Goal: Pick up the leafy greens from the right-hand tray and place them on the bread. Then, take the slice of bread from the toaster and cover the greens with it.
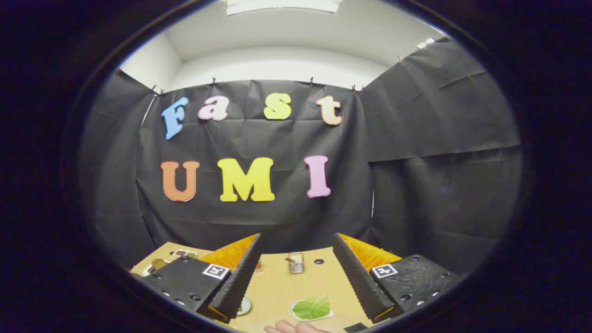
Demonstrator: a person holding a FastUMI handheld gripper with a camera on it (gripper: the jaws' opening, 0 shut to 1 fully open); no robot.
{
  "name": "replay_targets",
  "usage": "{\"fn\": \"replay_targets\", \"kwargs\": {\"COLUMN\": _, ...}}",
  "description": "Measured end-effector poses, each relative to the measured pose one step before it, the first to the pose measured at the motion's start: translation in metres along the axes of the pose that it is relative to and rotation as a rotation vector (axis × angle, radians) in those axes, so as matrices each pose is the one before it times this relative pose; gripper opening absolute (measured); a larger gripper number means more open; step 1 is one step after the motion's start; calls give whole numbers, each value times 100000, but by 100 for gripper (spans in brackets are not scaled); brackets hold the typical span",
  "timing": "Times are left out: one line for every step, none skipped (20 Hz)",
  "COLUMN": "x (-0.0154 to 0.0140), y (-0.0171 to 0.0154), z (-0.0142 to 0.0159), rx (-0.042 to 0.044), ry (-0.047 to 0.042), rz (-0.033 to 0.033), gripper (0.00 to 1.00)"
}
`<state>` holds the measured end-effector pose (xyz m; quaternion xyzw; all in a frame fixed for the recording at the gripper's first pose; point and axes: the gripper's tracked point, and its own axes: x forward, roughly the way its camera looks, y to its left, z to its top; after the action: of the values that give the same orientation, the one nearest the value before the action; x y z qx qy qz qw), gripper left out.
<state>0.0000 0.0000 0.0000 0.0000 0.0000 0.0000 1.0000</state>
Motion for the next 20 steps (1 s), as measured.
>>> {"fn": "replay_targets", "kwargs": {"x": -32, "y": -59, "z": -72, "rx": -1346, "ry": 587, "rz": 310, "gripper": 96}}
{"fn": "replay_targets", "kwargs": {"x": -55, "y": 102, "z": -186, "rx": -1026, "ry": 880, "rz": 1010, "gripper": 96}}
{"fn": "replay_targets", "kwargs": {"x": -105, "y": -255, "z": 31, "rx": -751, "ry": 506, "rz": 333, "gripper": 96}}
{"fn": "replay_targets", "kwargs": {"x": 134, "y": -721, "z": 97, "rx": -731, "ry": -163, "rz": -1024, "gripper": 96}}
{"fn": "replay_targets", "kwargs": {"x": -34, "y": -718, "z": 274, "rx": -285, "ry": -893, "rz": -1433, "gripper": 95}}
{"fn": "replay_targets", "kwargs": {"x": -19, "y": -456, "z": 303, "rx": 699, "ry": -987, "rz": -672, "gripper": 95}}
{"fn": "replay_targets", "kwargs": {"x": 72, "y": -206, "z": -44, "rx": 291, "ry": 129, "rz": 475, "gripper": 95}}
{"fn": "replay_targets", "kwargs": {"x": 232, "y": -237, "z": -295, "rx": -64, "ry": 185, "rz": 262, "gripper": 95}}
{"fn": "replay_targets", "kwargs": {"x": 233, "y": -387, "z": -40, "rx": -287, "ry": 75, "rz": 447, "gripper": 95}}
{"fn": "replay_targets", "kwargs": {"x": 289, "y": -286, "z": -33, "rx": -127, "ry": -34, "rz": 684, "gripper": 95}}
{"fn": "replay_targets", "kwargs": {"x": 256, "y": -404, "z": -131, "rx": -171, "ry": 166, "rz": 45, "gripper": 95}}
{"fn": "replay_targets", "kwargs": {"x": 275, "y": -381, "z": -305, "rx": 46, "ry": 311, "rz": 583, "gripper": 95}}
{"fn": "replay_targets", "kwargs": {"x": 305, "y": -225, "z": -304, "rx": 73, "ry": 525, "rz": 456, "gripper": 95}}
{"fn": "replay_targets", "kwargs": {"x": 319, "y": -402, "z": -382, "rx": -261, "ry": 570, "rz": 386, "gripper": 95}}
{"fn": "replay_targets", "kwargs": {"x": 391, "y": -305, "z": -422, "rx": -488, "ry": 534, "rz": 665, "gripper": 95}}
{"fn": "replay_targets", "kwargs": {"x": 546, "y": -358, "z": -629, "rx": -639, "ry": 984, "rz": 418, "gripper": 95}}
{"fn": "replay_targets", "kwargs": {"x": 670, "y": -445, "z": -621, "rx": -225, "ry": 1289, "rz": 189, "gripper": 95}}
{"fn": "replay_targets", "kwargs": {"x": 852, "y": -353, "z": -959, "rx": -105, "ry": 1771, "rz": 1069, "gripper": 95}}
{"fn": "replay_targets", "kwargs": {"x": 697, "y": -209, "z": -846, "rx": -305, "ry": 1988, "rz": 1181, "gripper": 95}}
{"fn": "replay_targets", "kwargs": {"x": 1050, "y": -469, "z": -1059, "rx": -644, "ry": 1539, "rz": 1436, "gripper": 95}}
